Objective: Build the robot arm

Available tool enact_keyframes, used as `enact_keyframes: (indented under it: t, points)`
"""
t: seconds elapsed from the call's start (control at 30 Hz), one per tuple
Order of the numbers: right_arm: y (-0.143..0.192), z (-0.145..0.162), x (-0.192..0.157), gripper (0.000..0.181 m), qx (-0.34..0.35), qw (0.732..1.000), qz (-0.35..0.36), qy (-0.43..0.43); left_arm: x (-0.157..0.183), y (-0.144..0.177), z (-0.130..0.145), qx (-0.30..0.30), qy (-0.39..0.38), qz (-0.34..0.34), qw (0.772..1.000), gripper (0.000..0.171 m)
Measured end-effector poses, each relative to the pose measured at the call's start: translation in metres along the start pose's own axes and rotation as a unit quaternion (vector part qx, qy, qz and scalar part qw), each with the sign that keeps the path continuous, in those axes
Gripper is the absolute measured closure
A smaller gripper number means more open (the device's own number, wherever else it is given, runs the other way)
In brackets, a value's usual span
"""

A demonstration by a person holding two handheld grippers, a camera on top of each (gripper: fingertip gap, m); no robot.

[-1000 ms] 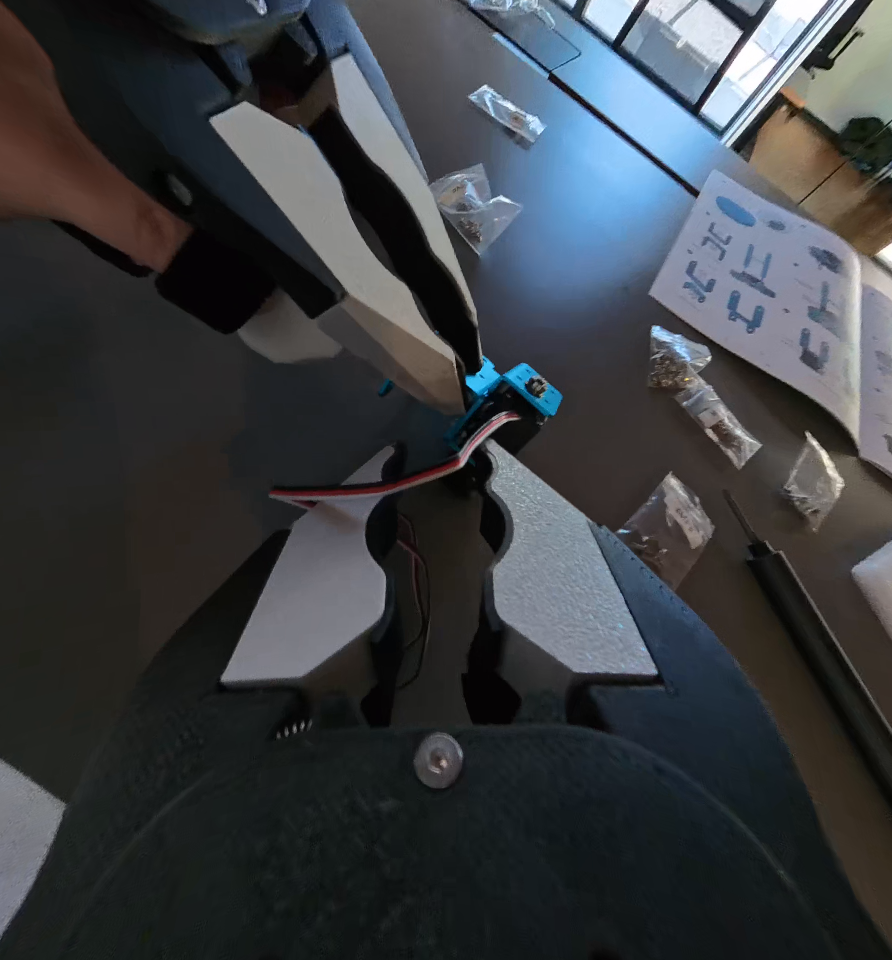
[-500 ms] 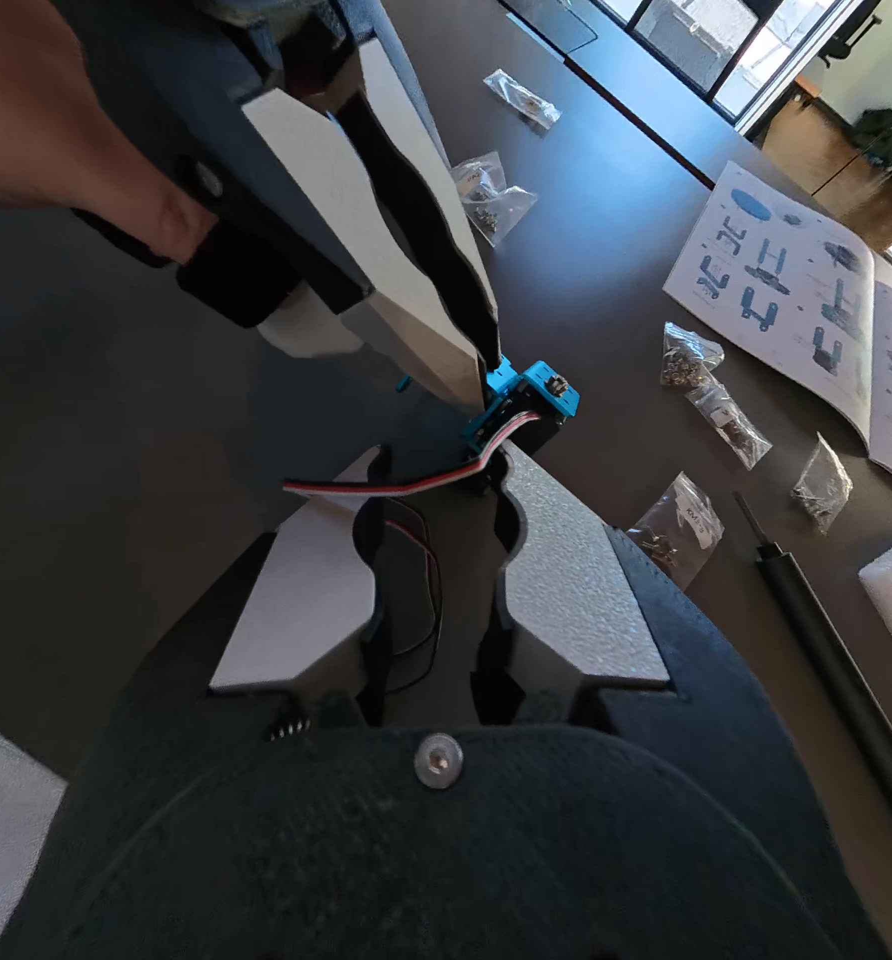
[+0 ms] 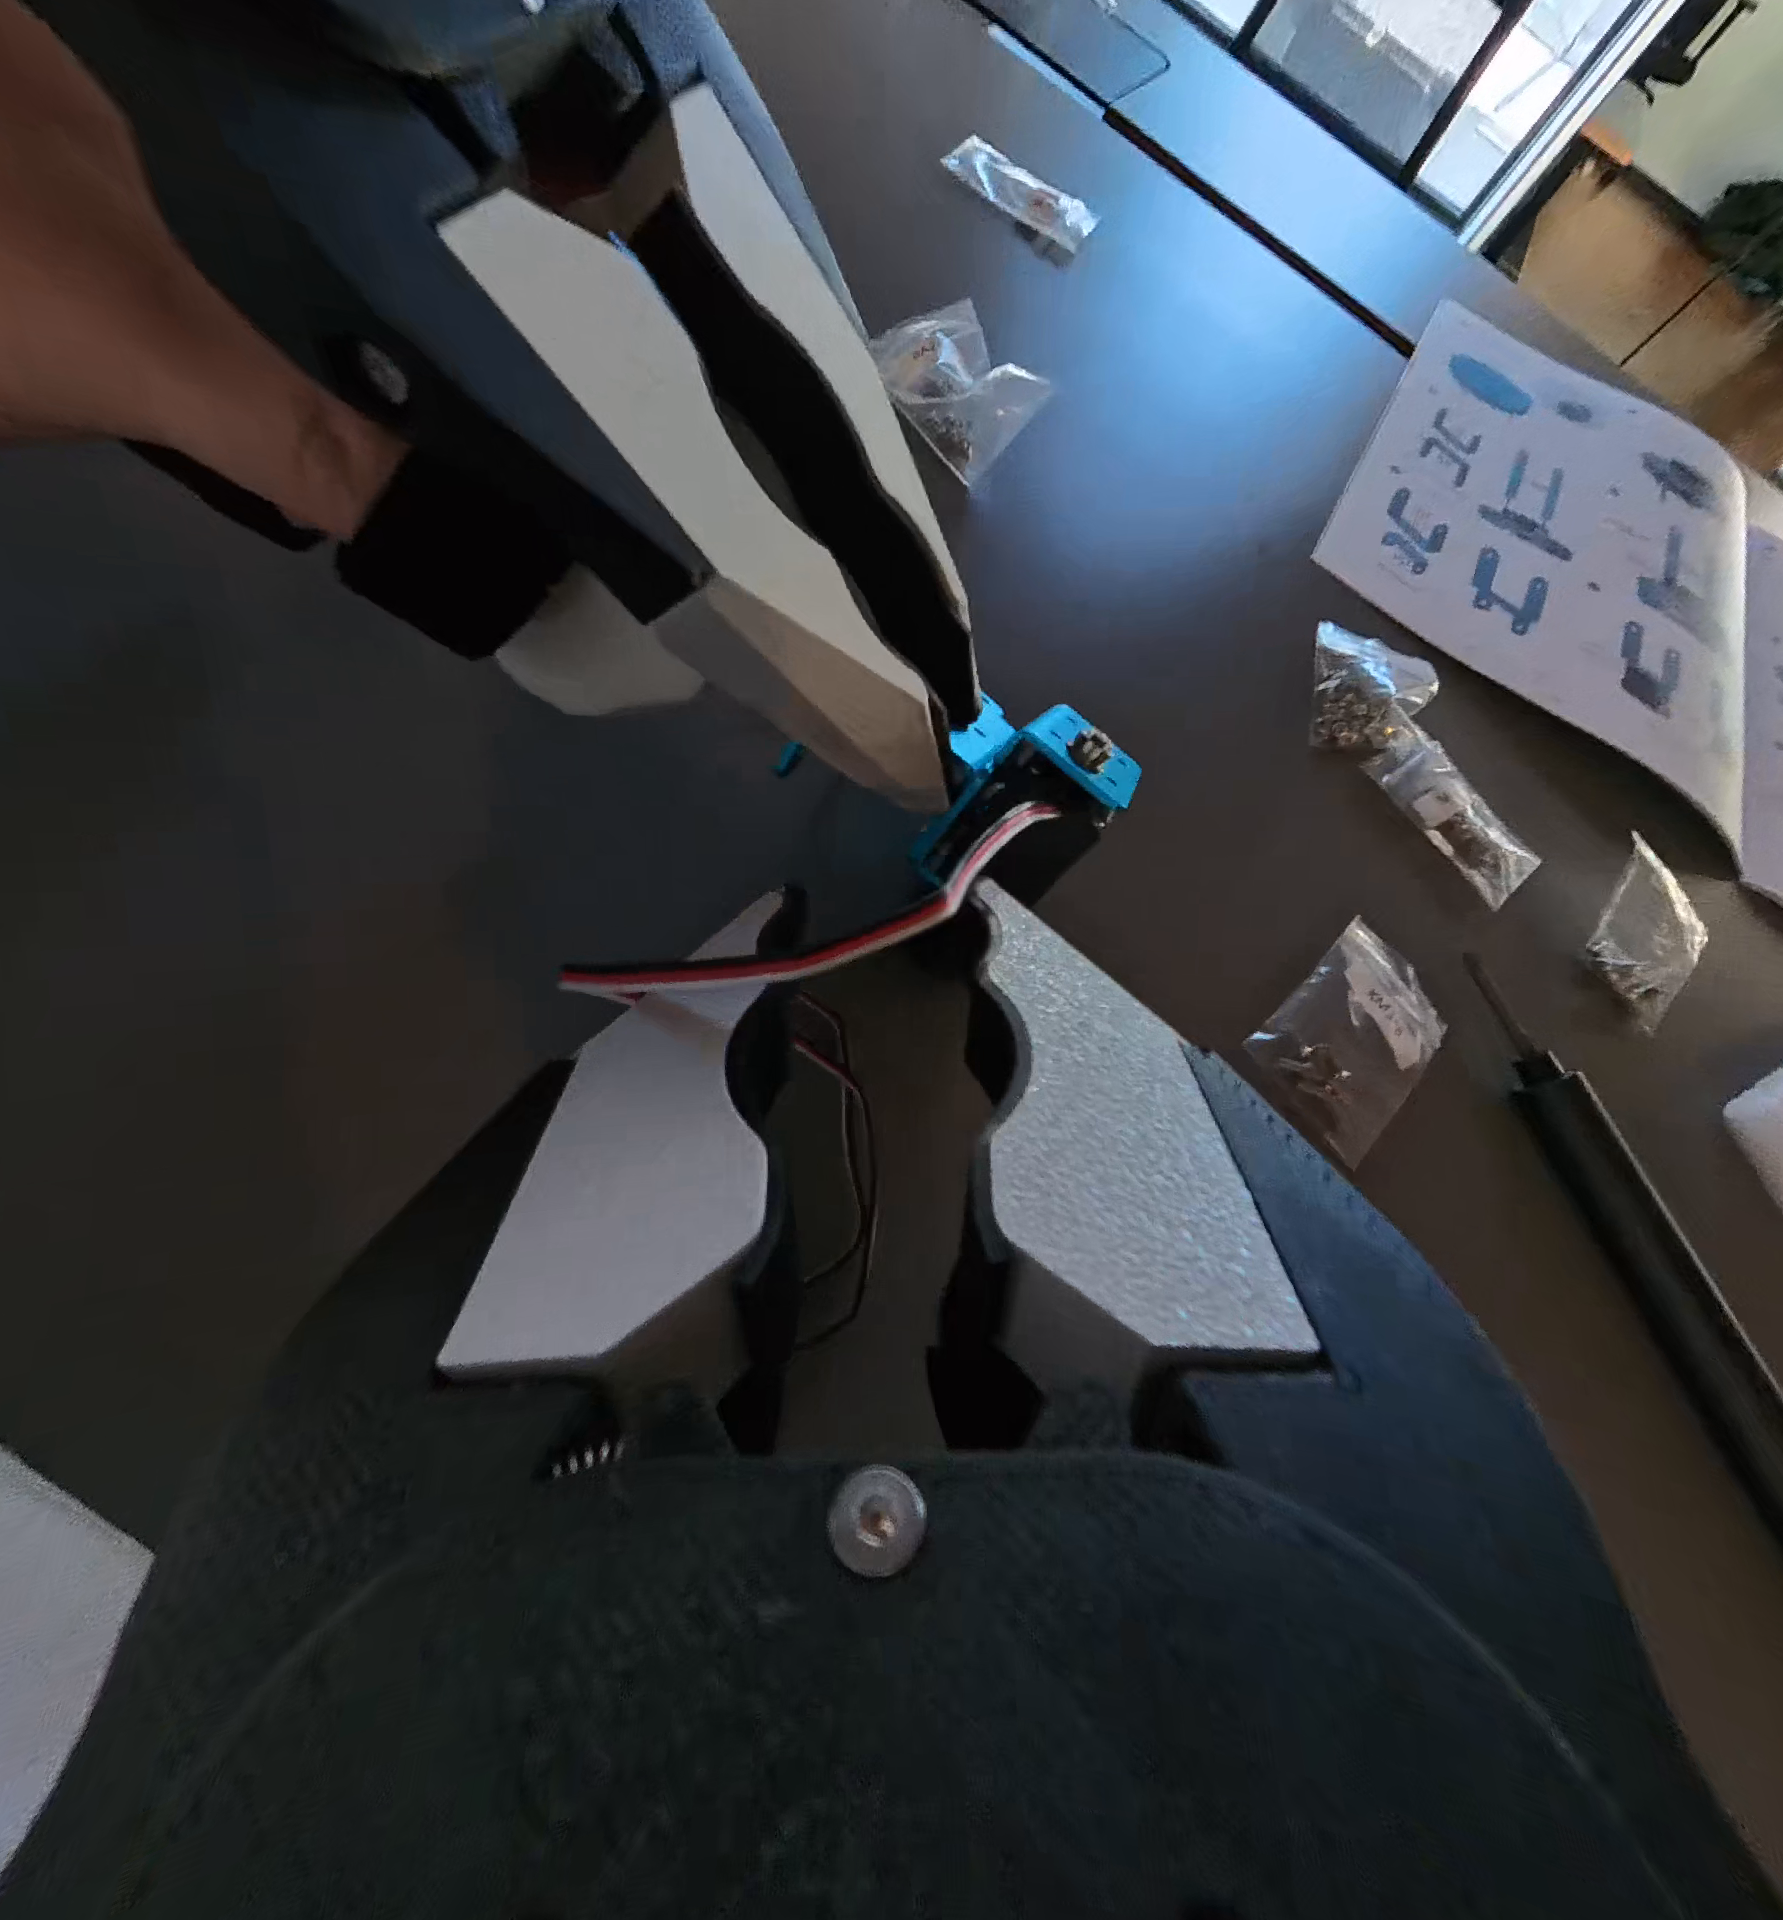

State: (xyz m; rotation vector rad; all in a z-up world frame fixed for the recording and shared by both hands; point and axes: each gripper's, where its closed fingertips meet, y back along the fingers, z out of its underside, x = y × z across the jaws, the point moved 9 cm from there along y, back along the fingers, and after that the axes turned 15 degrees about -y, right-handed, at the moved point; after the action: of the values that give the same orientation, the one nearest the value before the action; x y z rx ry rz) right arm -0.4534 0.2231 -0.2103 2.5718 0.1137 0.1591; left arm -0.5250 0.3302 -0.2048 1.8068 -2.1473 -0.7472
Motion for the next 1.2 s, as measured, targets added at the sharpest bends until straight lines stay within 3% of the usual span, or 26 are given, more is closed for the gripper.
enact_keyframes:
  t: [0.43, 1.2]
  points:
    - [-0.006, -0.001, -0.008, 0.152, 0.001, 0.998, 0.020, 0.061, -0.001, 0.000, 0.000, -0.002, -0.002, -0.005, 1.000, 0.148]
    - [-0.011, -0.002, -0.008, 0.151, 0.013, 0.997, 0.011, 0.077, -0.004, 0.001, 0.002, -0.004, 0.000, -0.013, 1.000, 0.148]
